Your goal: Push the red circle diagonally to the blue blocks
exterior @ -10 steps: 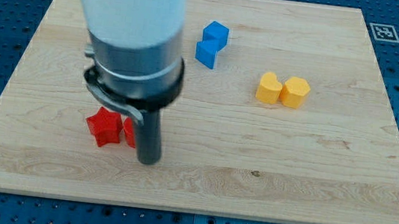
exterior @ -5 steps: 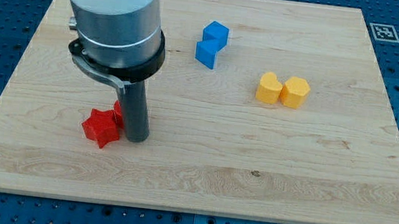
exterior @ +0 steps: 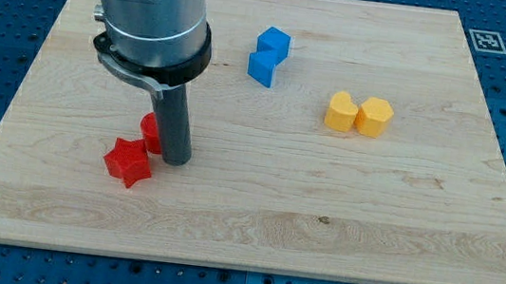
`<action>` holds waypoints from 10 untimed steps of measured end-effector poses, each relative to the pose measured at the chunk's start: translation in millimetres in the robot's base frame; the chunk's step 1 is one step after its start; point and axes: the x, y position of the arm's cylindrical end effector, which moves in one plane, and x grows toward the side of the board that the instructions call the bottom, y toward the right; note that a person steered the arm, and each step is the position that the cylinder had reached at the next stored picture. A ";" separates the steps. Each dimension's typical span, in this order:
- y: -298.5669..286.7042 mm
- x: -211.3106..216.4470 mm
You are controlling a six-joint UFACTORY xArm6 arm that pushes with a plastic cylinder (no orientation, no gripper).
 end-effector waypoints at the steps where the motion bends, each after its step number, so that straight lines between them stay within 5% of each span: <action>1: -0.3 0.0; 8: -61.8 -19.8; 10: -68.0 -63.3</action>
